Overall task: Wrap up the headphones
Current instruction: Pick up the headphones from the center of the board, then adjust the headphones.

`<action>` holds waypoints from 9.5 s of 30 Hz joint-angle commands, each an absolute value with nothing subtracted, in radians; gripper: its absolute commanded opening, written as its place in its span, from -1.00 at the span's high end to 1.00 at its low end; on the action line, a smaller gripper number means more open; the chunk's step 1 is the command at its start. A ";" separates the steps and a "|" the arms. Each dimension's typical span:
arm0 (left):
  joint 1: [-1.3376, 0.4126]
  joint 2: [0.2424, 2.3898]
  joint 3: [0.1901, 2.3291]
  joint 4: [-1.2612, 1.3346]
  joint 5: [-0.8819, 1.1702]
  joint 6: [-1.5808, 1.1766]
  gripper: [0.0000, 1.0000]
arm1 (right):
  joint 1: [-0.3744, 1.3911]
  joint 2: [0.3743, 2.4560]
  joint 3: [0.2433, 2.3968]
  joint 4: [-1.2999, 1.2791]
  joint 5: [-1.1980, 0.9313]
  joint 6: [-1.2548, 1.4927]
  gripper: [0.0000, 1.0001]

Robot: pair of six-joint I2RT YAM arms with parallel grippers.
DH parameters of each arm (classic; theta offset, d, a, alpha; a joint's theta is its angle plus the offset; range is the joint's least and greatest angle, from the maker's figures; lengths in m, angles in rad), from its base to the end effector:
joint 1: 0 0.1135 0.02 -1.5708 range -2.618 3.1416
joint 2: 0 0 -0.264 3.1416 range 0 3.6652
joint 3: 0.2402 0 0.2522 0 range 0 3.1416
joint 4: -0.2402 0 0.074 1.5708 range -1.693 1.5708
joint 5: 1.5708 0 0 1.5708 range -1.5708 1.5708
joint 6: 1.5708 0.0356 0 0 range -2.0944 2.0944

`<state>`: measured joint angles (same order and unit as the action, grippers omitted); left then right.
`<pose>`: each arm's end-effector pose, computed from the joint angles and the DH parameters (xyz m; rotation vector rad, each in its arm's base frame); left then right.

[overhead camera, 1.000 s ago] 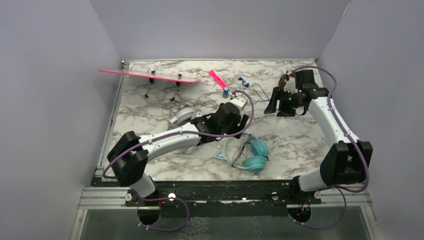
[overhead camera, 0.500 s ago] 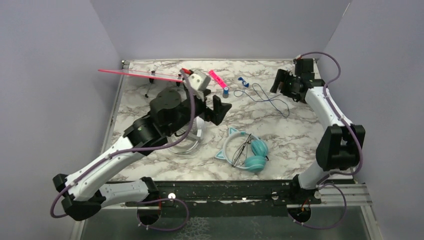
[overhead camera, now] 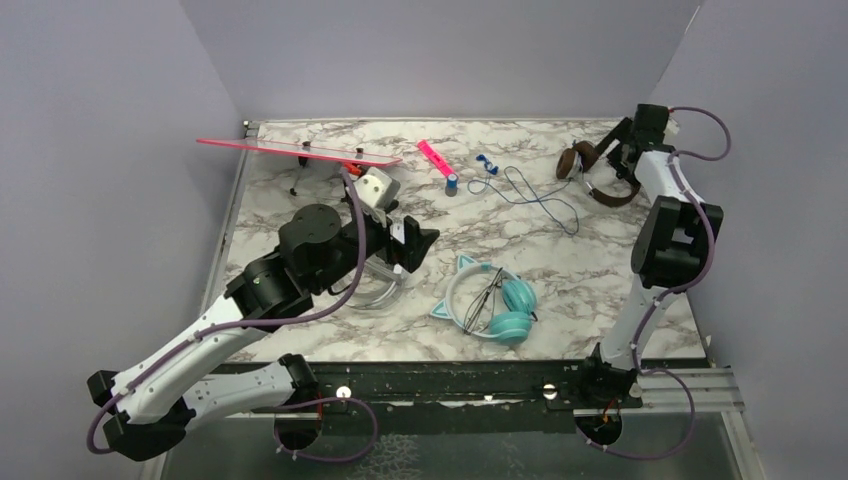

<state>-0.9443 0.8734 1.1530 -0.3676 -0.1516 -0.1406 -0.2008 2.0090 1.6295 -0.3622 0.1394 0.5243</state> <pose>0.1088 -0.1411 0.4315 0.5564 1.6117 -0.6934 0.4521 -0.0971 0.2437 0.8828 2.1278 0.0045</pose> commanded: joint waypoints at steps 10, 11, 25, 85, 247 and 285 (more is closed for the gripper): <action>-0.939 0.948 1.140 -0.325 -0.140 -0.119 -0.92 | -0.345 2.204 1.726 -0.420 0.102 0.482 -0.57; -0.939 0.951 1.145 -0.327 -0.138 -0.124 -0.92 | -0.347 2.222 1.731 -0.420 0.091 0.491 -0.57; -0.934 0.962 1.174 -0.338 -0.148 -0.175 -0.92 | -0.350 2.249 1.698 -0.372 0.030 0.549 0.48; -0.959 1.115 0.837 0.688 0.065 -0.510 -0.97 | -0.100 1.087 1.281 -0.446 -0.536 0.859 0.99; -0.858 1.228 1.093 0.243 0.014 -0.364 -0.71 | 0.549 1.274 1.478 -0.327 -0.244 1.124 0.99; -0.649 1.144 1.098 0.295 0.249 -0.725 1.00 | 0.318 1.297 0.971 0.587 -0.882 0.296 -0.79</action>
